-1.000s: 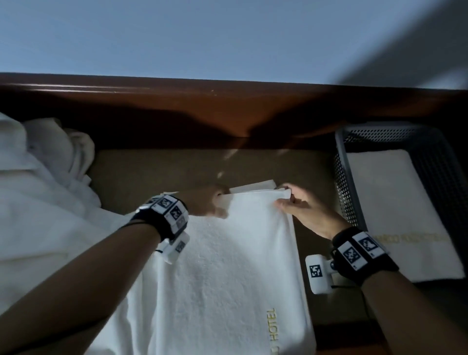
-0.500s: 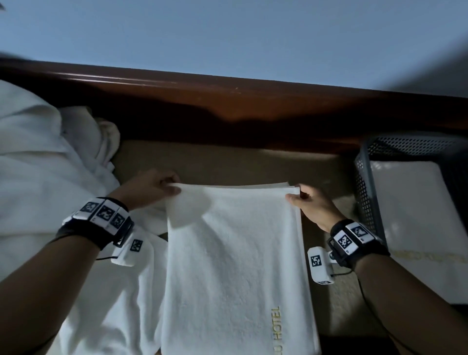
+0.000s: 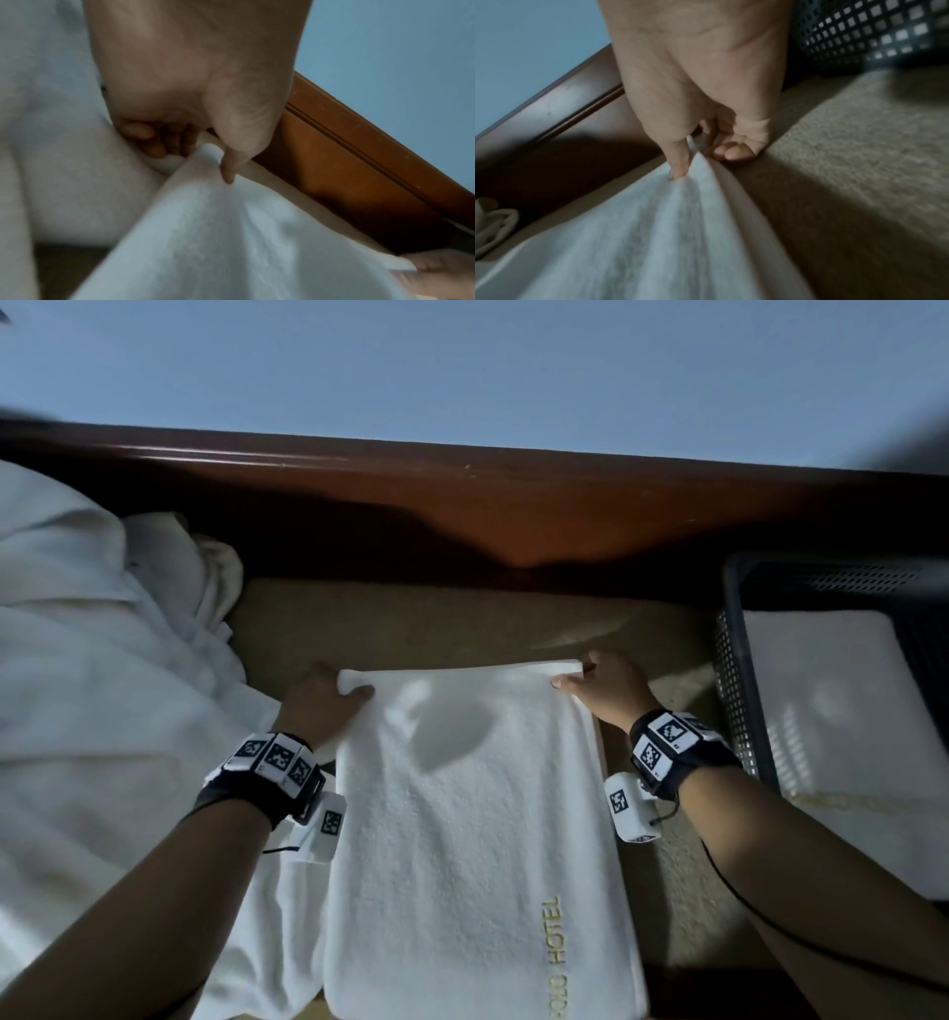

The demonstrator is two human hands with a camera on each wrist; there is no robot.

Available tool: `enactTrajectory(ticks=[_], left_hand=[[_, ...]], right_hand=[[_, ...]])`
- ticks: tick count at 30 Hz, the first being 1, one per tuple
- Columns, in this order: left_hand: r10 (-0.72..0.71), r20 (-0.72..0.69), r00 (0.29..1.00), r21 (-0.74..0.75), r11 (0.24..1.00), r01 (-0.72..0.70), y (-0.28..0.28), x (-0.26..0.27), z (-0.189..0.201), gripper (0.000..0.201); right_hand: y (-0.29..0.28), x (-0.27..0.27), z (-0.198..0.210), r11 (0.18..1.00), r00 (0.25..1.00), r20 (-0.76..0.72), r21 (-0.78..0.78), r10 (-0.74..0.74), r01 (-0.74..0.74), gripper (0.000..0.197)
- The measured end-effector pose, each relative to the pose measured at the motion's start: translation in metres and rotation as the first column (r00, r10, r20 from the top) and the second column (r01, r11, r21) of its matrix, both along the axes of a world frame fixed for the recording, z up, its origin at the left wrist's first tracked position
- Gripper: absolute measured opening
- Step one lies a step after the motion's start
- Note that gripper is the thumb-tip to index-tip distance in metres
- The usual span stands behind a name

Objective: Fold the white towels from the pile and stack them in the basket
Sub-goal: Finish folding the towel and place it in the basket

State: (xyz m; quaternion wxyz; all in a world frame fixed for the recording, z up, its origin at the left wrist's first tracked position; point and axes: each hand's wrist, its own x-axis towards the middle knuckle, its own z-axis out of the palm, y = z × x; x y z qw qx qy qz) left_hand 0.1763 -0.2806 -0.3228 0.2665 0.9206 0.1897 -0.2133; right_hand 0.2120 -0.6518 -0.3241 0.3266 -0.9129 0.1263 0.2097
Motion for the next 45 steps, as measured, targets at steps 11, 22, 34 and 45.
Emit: enactTrajectory(ticks=[11, 22, 34, 45], left_hand=[[0.283, 0.107, 0.953, -0.295, 0.925, -0.241, -0.043, 0.06, 0.011, 0.046], [0.216, 0.102, 0.971, -0.253, 0.95, -0.184, -0.045, 0.064, 0.002, 0.068], [0.182, -0.03, 0.983, -0.178, 0.967, -0.185, -0.034, -0.136, 0.019, 0.033], [0.365, -0.087, 0.927, -0.602, 0.722, -0.341, -0.01, -0.101, 0.088, 0.026]], right_hand=[[-0.031, 0.035, 0.002, 0.958, 0.958, 0.114, 0.148, -0.264, 0.247, 0.039], [-0.029, 0.021, 0.002, 0.99, 0.99, -0.01, 0.01, -0.144, 0.144, 0.042], [-0.049, -0.142, -0.009, 0.903, 0.924, -0.316, 0.297, -0.215, 0.312, 0.063], [-0.042, -0.14, 0.089, 0.799, 0.935, -0.126, 0.489, -0.333, 0.35, 0.022]])
